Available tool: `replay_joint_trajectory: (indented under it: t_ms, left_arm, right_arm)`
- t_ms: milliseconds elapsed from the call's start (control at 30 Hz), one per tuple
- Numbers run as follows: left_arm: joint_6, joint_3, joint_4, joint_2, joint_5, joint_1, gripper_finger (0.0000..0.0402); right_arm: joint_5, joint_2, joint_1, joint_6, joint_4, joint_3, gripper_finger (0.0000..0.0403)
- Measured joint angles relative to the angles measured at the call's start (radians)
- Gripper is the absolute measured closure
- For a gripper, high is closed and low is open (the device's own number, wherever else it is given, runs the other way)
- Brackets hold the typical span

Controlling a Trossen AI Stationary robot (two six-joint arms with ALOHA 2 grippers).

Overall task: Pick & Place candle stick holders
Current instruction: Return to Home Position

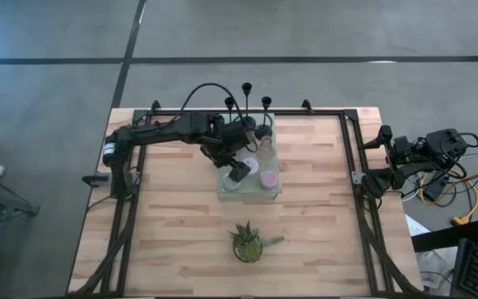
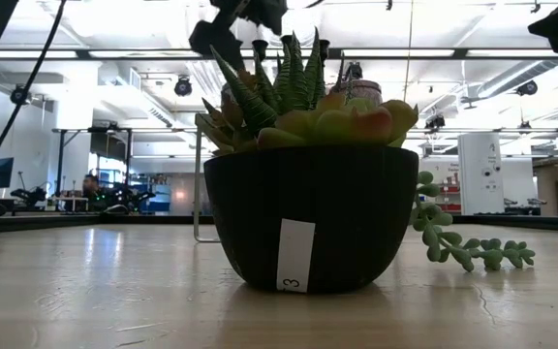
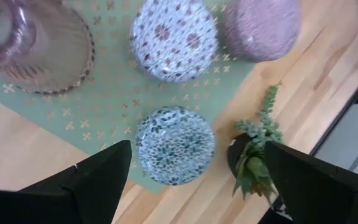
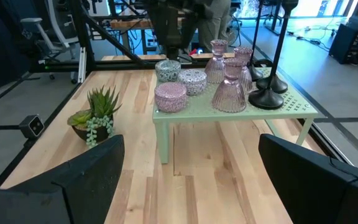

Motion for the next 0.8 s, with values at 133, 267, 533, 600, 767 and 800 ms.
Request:
replay_joint_trajectory:
  t_ms: [133,267,533,600,767,800]
  left_arm:
    - [0.01,0.059,-0.02,0.0,-0.016,0.0,0.0033]
    - [0.052,0.126,-0.027,0.0,-0.061,-0.006,0.0033]
    - [0.161,0.3,-0.027,0.0,-0.152,-0.063,0.0033]
    - [0.199,0.346,-0.026,0.0,-0.204,-0.091,0.0032]
    - [0.32,0.322,0.094,-0.055,-0.3,-0.165,0.0032]
    - [0.336,0.309,0.128,-0.074,-0.299,-0.178,0.0032]
  right_arm:
    - [0.0,0.0,0.0,0.0,0.0,0.0,0.0037]
    - [0.0,0.0,0.0,0.0,0.0,0.0,0.0037]
    - [0.0,0.0,0.0,0.0,0.0,0.0,0.0037]
    - [0.0,0.0,0.0,0.0,0.0,0.0,0.0037]
    - [0.0,0.0,0.0,0.0,0.0,0.0,0.0037]
    - [0.0,0.0,0.0,0.0,0.0,0.0,0.0037]
